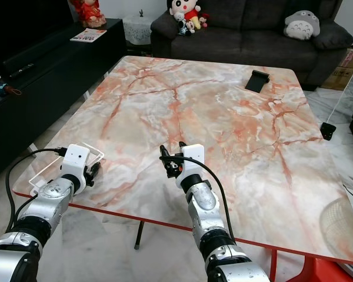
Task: Picking trash to rubbish bin
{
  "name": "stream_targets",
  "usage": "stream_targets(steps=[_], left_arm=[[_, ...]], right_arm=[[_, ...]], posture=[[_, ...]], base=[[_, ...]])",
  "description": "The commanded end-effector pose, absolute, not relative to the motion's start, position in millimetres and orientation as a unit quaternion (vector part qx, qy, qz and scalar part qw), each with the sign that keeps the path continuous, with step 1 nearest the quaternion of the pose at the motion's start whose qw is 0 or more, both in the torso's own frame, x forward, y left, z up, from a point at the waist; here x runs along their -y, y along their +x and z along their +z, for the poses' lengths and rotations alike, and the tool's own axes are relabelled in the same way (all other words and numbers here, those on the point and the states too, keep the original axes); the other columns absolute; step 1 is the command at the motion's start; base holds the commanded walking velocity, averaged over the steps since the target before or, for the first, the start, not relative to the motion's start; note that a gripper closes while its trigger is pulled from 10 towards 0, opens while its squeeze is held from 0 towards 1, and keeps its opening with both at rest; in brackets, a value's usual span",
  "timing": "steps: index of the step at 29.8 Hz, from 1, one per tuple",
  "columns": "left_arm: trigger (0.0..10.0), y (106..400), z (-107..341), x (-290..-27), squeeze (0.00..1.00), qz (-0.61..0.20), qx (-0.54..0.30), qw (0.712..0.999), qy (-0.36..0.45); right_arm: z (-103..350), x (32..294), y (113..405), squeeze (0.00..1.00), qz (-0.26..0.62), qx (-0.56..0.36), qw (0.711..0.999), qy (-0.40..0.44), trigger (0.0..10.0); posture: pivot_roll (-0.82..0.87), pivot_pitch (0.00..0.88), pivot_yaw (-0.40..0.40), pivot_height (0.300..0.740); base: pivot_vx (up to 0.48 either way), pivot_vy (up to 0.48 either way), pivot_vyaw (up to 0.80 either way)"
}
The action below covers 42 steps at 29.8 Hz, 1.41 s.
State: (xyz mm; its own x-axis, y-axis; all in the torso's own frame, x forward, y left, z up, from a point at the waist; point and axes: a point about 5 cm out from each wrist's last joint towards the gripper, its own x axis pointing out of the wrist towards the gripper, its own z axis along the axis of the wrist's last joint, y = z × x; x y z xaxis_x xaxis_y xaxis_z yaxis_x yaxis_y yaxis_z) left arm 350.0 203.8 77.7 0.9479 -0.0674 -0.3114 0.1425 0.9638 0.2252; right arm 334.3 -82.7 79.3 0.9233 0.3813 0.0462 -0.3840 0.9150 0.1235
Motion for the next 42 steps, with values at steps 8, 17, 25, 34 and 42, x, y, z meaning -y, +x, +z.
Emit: stream_targets(steps=[8,17,25,34,42], left_arm=[[0.0,351.7,77.1,-204.4,0.00,-0.041,-0.165,0.979,0.114],[0.0,351.7,76.7,-203.7,0.00,-0.039,-0.166,0.980,0.102],[0.0,353.5,79.3,-201.2,0.00,-0.039,-0.160,0.983,0.087],[0.0,355.3,84.7,-195.4,0.00,-0.042,-0.126,0.989,0.068],[10.0,355.7,103.5,-181.1,0.00,-0.057,-0.015,0.998,0.021]], right_arm=[[79.3,83.2,334.6,0.00,0.196,0.008,0.979,0.062,10.0],[79.6,83.5,334.9,0.00,0.195,0.009,0.979,0.062,10.0],[79.8,83.5,335.0,0.00,0.196,0.008,0.979,0.062,10.0],[79.8,83.2,335.1,0.00,0.195,0.008,0.979,0.063,10.0],[81.2,83.1,335.8,0.00,0.192,0.012,0.979,0.065,10.0]], posture=[[0.03,0.011,0.002,0.740],[0.03,0.013,0.002,0.740],[0.03,0.016,0.000,0.740],[0.03,0.016,0.002,0.740],[0.03,0.018,0.003,0.740]], base=[[0.000,0.000,0.00],[0.000,0.000,0.00],[0.000,0.000,0.00],[0.000,0.000,0.00],[0.000,0.000,0.00]])
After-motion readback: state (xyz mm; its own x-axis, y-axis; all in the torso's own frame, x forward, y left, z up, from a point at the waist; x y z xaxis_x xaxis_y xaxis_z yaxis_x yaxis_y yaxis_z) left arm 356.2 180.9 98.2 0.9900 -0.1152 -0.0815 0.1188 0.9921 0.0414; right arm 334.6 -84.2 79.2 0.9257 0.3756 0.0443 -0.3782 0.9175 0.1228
